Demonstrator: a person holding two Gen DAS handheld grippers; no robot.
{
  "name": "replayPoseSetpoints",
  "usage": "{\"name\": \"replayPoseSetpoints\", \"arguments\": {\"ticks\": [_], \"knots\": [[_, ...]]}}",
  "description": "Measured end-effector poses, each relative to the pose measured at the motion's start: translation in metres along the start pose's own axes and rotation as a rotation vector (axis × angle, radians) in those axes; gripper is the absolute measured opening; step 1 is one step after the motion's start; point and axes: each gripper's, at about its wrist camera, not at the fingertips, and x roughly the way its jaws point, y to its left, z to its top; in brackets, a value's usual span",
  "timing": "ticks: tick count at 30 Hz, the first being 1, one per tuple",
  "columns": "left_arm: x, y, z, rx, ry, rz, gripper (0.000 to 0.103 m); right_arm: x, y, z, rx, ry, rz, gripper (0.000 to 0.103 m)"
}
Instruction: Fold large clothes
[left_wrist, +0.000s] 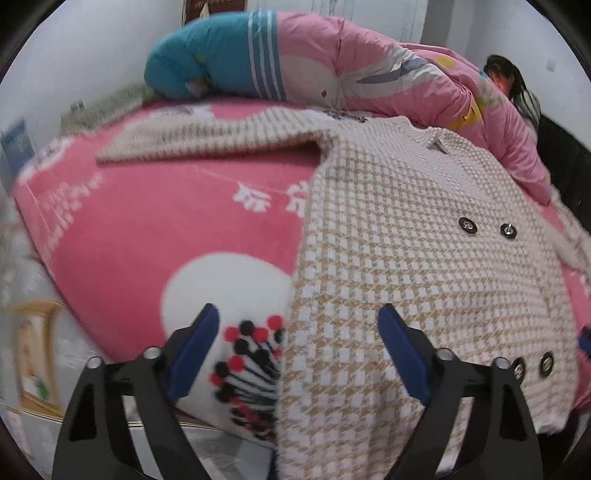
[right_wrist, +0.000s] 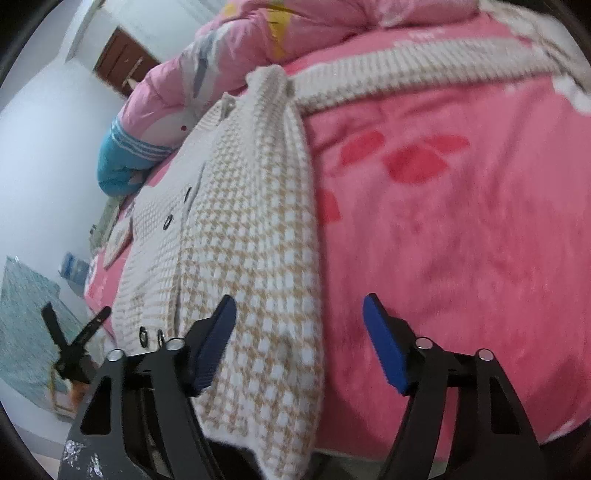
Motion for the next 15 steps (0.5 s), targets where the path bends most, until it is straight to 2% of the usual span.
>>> {"name": "replayPoseSetpoints", "arguments": {"ticks": [3,4,8,11,13,15], "knots": [[0.012,0.001,0.000,-0.024,0.047,-0.056,0.065,-0.003,0.002,-0.015,0.007,0.026,0.018,0.061],[0.015,-0.002,-0.002,-0.025,0.062,-0.072,0.065,-0.001,0.003,-0.018,0.007,0.033,0.021,0.061],[0.023,-0.015,-0.006,0.023,0.073,-0.019,0.064,0.005,0.006,-0.024,-0.001,0.033,-0.003,0.060],[0.022,-0.016,-0.006,0.013,0.072,0.004,0.062,0.010,0.003,-0.019,0.016,0.022,-0.002,0.058],[0.019,-0.017,-0.007,-0.003,0.061,0.021,0.051,0.010,0.002,-0.019,0.019,0.016,-0.006,0.053],[0.015,-0.021,-0.006,0.005,0.051,0.029,0.027,0.011,0.003,-0.017,0.014,0.010,-0.018,0.047]]}}
